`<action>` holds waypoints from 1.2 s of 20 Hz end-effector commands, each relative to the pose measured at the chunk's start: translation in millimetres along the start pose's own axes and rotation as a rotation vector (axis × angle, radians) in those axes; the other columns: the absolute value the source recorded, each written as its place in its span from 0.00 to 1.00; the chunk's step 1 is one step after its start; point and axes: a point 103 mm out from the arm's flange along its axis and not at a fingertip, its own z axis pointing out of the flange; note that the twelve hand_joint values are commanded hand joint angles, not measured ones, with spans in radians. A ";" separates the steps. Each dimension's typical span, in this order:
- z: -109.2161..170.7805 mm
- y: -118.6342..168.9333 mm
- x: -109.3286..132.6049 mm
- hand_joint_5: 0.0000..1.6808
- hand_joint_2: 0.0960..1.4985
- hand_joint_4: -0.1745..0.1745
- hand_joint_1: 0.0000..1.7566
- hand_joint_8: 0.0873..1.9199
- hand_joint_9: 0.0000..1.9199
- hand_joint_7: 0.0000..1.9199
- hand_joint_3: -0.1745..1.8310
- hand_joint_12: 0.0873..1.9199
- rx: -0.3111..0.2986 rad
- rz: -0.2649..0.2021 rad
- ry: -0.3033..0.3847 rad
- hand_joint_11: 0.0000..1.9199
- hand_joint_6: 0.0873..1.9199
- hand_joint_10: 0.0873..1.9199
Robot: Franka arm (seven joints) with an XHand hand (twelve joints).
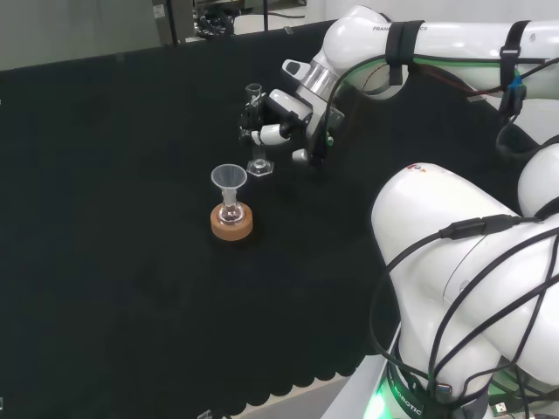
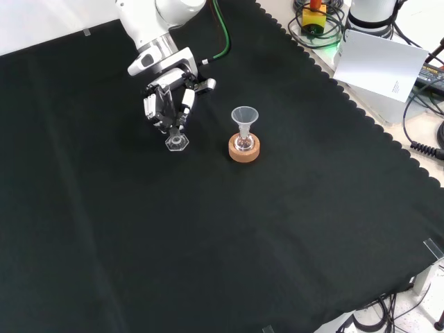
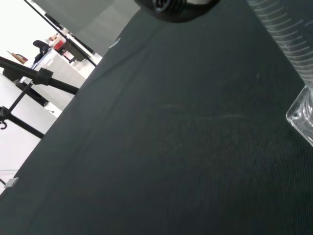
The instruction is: Put the graduated cylinder back on the table.
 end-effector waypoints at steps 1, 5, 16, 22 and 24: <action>2.4 -2.5 -0.6 0.55 0.70 0.39 0.66 0.29 0.67 0.49 0.05 0.54 0.024 -0.008 0.024 0.46 0.39 0.00; 4.0 -2.8 0.4 0.51 0.69 0.47 0.63 0.26 0.62 0.44 0.00 0.59 0.026 -0.007 0.016 0.38 0.32 0.00; -12.0 -2.8 1.5 0.39 0.65 0.37 0.59 0.27 0.54 0.35 0.00 0.63 0.052 0.004 0.013 0.30 0.30 0.00; -29.2 -2.3 5.7 0.26 0.60 0.30 0.55 0.30 0.48 0.27 0.00 0.67 0.053 0.002 0.000 0.23 0.23 0.00; -37.1 -2.7 7.5 0.24 0.59 0.29 0.52 0.31 0.45 0.23 0.00 0.69 0.048 0.004 -0.010 0.20 0.19 0.00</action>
